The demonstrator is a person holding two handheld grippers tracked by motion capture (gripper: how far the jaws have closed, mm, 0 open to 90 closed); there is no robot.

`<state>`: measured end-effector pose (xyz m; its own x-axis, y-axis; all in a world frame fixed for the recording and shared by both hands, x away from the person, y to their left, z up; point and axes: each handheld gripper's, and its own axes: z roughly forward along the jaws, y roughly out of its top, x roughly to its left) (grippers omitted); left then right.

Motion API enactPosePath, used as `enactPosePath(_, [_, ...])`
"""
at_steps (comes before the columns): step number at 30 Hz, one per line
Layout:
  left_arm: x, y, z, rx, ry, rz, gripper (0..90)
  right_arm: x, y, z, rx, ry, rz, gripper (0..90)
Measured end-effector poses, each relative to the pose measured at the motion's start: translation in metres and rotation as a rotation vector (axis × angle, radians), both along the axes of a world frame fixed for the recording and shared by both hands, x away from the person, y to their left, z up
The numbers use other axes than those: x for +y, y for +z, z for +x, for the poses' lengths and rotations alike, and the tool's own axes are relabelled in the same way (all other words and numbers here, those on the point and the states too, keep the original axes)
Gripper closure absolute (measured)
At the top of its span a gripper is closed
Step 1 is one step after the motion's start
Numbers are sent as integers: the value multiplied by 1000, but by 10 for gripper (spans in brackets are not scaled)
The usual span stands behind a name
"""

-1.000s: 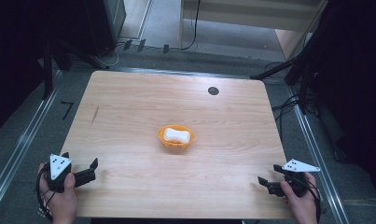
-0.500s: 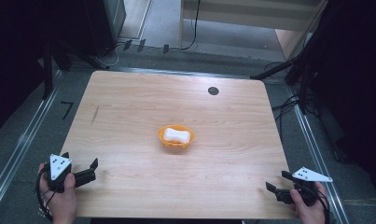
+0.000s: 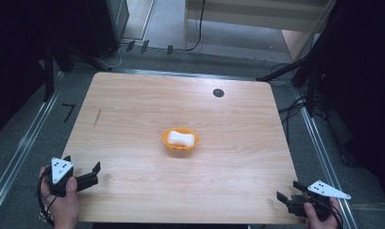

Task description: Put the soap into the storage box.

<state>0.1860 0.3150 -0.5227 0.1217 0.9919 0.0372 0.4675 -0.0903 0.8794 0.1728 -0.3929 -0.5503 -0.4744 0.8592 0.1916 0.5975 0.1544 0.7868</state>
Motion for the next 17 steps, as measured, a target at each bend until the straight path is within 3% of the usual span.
enactPosePath(4, [0,0,0,2,1,-3,0,-1,-1,0,-5,-14,10,135])
enactPosePath(6, [0,0,0,1,1,-3,0,-5,-3,-1,-7,-36,46,135])
enactPosePath(10, [0,0,0,-4,0,-4,0,-7,-4,-1,-11,-48,64,135])
enactPosePath(17, [0,0,0,-2,0,-3,0,-4,-3,-3,-31,-47,37,136])
